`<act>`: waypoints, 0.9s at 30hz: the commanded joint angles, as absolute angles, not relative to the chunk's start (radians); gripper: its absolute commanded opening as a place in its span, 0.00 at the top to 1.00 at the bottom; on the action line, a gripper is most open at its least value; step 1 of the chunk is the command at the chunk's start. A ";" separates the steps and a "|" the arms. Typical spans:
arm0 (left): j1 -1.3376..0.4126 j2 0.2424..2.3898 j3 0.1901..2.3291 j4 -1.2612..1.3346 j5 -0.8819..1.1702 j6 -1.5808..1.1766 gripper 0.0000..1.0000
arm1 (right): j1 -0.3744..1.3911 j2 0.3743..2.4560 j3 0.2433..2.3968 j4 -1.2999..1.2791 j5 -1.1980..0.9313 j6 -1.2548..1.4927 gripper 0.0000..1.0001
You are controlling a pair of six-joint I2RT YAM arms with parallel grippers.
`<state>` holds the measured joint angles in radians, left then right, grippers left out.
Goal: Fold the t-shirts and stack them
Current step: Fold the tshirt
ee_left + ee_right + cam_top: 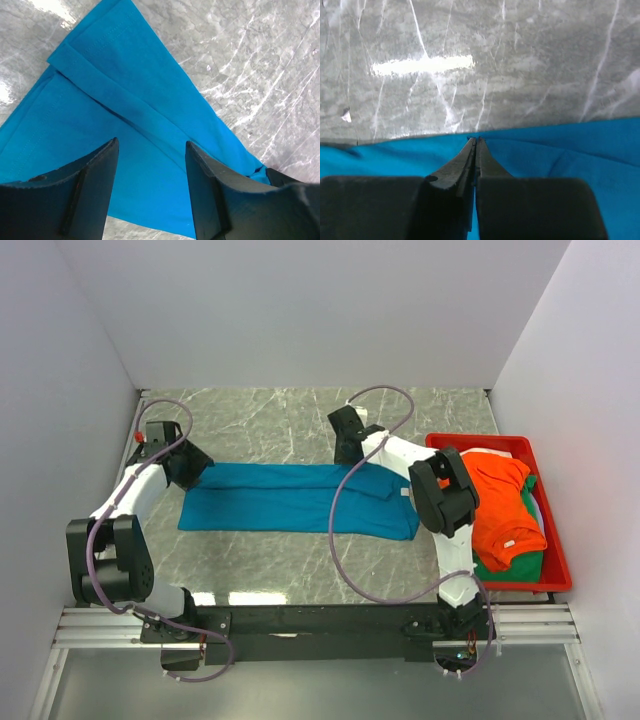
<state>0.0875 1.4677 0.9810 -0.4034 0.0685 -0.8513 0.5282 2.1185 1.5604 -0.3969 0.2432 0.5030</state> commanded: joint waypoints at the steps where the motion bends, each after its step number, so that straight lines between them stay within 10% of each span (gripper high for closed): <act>1: 0.083 1.445 0.962 -0.364 0.103 -0.848 0.39 | 0.543 2.011 1.533 -0.380 0.273 0.520 0.98; 27: 0.120 1.588 1.040 -0.330 0.233 -0.919 0.37 | 0.644 1.648 1.057 -0.192 0.272 0.664 1.00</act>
<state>0.1120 1.5692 0.9798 -0.3618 0.1951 -0.9005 0.6250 1.7008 1.0882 -0.2653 0.2516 0.6201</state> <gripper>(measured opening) 0.633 0.007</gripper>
